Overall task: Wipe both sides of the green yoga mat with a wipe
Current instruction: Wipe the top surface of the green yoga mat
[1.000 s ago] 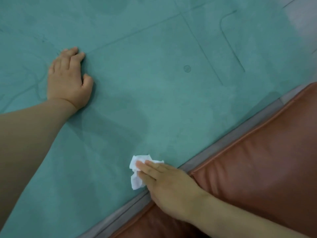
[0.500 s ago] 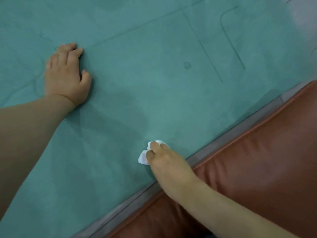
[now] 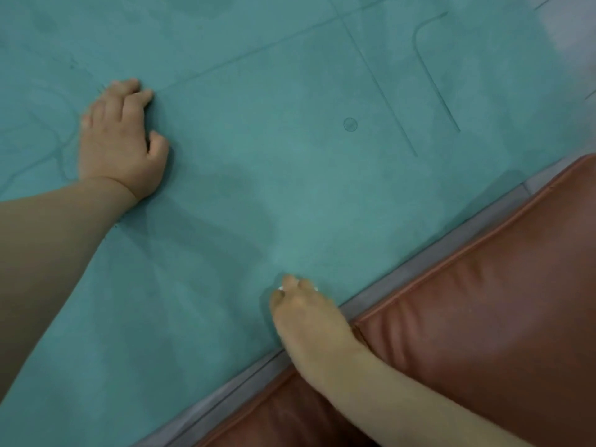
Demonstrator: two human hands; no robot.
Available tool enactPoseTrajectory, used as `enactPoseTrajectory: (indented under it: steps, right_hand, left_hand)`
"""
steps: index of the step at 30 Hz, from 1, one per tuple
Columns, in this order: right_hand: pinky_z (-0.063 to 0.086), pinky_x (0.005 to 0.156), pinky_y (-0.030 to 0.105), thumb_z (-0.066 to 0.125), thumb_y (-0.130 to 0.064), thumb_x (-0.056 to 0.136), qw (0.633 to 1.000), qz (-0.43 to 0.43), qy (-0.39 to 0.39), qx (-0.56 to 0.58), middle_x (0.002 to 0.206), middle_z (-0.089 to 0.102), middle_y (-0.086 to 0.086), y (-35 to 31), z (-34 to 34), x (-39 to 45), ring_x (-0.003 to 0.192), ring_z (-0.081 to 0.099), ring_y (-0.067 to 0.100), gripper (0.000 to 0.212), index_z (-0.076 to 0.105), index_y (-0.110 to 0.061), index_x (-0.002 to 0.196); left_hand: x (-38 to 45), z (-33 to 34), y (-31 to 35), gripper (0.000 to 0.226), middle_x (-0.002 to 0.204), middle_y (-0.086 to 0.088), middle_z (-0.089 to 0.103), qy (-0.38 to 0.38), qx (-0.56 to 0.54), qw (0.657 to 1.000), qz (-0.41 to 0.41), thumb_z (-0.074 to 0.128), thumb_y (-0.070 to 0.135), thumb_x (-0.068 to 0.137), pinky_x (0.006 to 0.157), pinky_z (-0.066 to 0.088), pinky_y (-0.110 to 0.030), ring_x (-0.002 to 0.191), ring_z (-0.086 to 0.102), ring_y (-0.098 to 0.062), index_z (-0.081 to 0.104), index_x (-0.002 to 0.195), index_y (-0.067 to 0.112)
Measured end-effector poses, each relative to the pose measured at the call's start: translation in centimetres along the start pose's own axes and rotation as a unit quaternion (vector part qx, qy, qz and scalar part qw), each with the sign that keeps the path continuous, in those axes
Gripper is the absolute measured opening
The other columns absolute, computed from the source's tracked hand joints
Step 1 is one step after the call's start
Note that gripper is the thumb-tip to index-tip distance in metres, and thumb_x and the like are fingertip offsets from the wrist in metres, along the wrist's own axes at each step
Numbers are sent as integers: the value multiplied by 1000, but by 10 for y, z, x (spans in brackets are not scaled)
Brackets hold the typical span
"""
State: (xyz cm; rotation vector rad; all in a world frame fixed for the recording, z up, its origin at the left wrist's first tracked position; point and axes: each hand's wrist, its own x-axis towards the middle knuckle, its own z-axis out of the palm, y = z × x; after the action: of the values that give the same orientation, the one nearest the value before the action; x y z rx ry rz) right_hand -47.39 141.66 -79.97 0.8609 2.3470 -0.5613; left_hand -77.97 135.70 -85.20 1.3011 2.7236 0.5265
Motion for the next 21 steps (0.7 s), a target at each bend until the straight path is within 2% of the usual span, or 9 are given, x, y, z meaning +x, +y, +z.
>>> enactPoseTrajectory:
  steps: [2, 4, 9, 11, 14, 16, 18, 20, 21]
  right_hand:
    - [50, 82, 38, 53, -3, 86, 999, -49, 13, -2, 110, 59, 16, 2, 0, -5, 102, 60, 33, 18, 60, -1, 103]
    - [50, 80, 35, 57, -5, 83, 998, -22, 23, -47, 106, 59, 15, 35, -14, -3, 98, 61, 33, 17, 62, -2, 99]
    - [49, 70, 31, 68, -17, 73, 954, 251, 44, -160, 99, 64, 18, 173, -85, 38, 93, 64, 33, 30, 66, 0, 98]
    - [48, 70, 30, 65, -17, 75, 944, 290, 30, -157, 100, 66, 15, 183, -90, 43, 97, 64, 31, 31, 66, 0, 102]
    - [50, 84, 33, 57, -11, 86, 960, 250, 54, -116, 111, 65, 16, 136, -65, 27, 107, 62, 30, 25, 62, 0, 107]
    - [50, 85, 32, 53, -8, 90, 974, 205, 42, -82, 114, 62, 14, 76, -31, 5, 107, 61, 28, 23, 59, -3, 112]
    - [54, 69, 32, 59, -4, 80, 984, 148, 60, -83, 96, 63, 15, 13, 9, -12, 85, 65, 27, 17, 66, -2, 95]
    - [47, 40, 27, 63, -3, 53, 990, 87, 95, -49, 62, 57, 10, -29, 29, -18, 48, 58, 23, 6, 67, -4, 58]
    - [42, 34, 23, 65, -4, 42, 994, 58, 85, -39, 54, 54, 8, -36, 32, -18, 39, 53, 21, 6, 63, -6, 48]
  left_hand:
    - [0, 1, -1, 60, 150, -16, 40, 2, 2, 1000, 4, 39, 27, 82, 116, 24, -46, 139, 34, -36, 45, 138, 6]
    - [1, 2, -1, 59, 150, -16, 40, 1, 3, 1000, 8, 39, 27, 83, 115, 24, -46, 139, 34, -35, 45, 138, 6]
    - [1, 1, -2, 59, 149, -16, 41, -1, 8, 1000, 8, 40, 27, 82, 114, 26, -47, 137, 37, -37, 45, 137, 6]
    - [2, 2, -1, 59, 149, -16, 40, -2, 8, 1000, 7, 40, 27, 82, 114, 25, -47, 137, 36, -36, 45, 137, 7]
    - [2, 1, 0, 60, 150, -15, 40, -6, 6, 1000, 2, 40, 27, 82, 114, 25, -48, 138, 35, -36, 45, 138, 7]
    - [2, 1, -1, 61, 151, -15, 39, -9, 6, 1000, 0, 40, 27, 82, 114, 25, -48, 139, 33, -36, 44, 139, 7]
    - [2, 1, -1, 61, 151, -14, 38, -13, 7, 1000, 0, 39, 28, 82, 116, 23, -48, 141, 31, -35, 44, 139, 7]
    - [2, 2, -2, 62, 152, -14, 38, -15, 7, 1000, 2, 38, 29, 82, 117, 22, -47, 142, 30, -34, 44, 139, 7]
    - [2, 2, -2, 62, 152, -14, 38, -16, 7, 1000, 2, 38, 29, 82, 117, 22, -47, 142, 30, -34, 43, 140, 8]
